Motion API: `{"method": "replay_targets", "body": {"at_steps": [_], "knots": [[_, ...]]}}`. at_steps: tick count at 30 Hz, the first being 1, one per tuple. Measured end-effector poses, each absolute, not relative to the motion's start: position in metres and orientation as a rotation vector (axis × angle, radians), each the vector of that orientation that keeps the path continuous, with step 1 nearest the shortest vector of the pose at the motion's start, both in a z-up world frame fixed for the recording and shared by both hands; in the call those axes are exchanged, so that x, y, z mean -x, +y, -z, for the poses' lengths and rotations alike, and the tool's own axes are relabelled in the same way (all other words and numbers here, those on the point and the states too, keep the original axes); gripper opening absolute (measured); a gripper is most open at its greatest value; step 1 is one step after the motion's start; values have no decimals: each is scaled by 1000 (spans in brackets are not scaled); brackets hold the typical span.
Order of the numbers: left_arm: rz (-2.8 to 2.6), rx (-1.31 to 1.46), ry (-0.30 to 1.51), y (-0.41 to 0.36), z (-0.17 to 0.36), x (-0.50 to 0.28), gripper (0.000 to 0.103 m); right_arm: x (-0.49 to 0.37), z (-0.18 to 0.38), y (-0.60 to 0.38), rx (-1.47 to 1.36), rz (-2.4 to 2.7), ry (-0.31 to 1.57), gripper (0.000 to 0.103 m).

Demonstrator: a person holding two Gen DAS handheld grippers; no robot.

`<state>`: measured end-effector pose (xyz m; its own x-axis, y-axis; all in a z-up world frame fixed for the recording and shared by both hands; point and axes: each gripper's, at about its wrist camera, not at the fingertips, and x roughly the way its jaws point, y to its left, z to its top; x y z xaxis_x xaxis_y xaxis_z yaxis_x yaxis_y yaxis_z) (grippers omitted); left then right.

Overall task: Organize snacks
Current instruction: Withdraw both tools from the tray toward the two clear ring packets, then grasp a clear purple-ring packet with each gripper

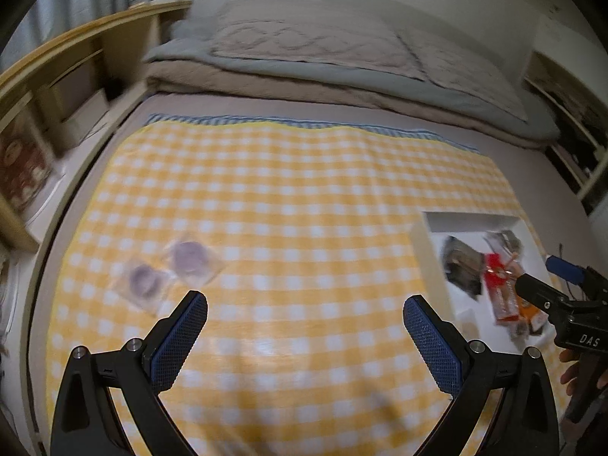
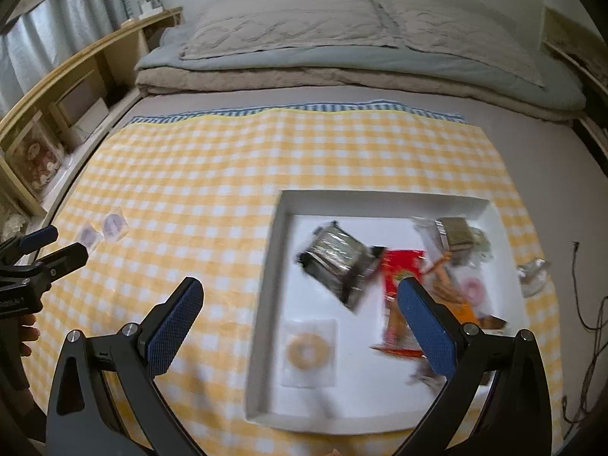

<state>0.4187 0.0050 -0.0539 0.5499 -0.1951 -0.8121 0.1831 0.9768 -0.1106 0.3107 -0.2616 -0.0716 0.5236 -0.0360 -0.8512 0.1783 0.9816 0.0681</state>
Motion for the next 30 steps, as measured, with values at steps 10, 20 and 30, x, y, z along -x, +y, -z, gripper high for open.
{"method": "replay_targets", "body": {"at_steps": [10,20,30], "knots": [[86,68,983,66,66,-430,103,-357,92,-192,-117,-11,1001,103],[-76,133,1022,123,99,-454,103,-399,123,-132,-42,-152,998,103],[-267,258,1108,155,135,-501,103,-445,159,-65,8,-403,968,103]]}}
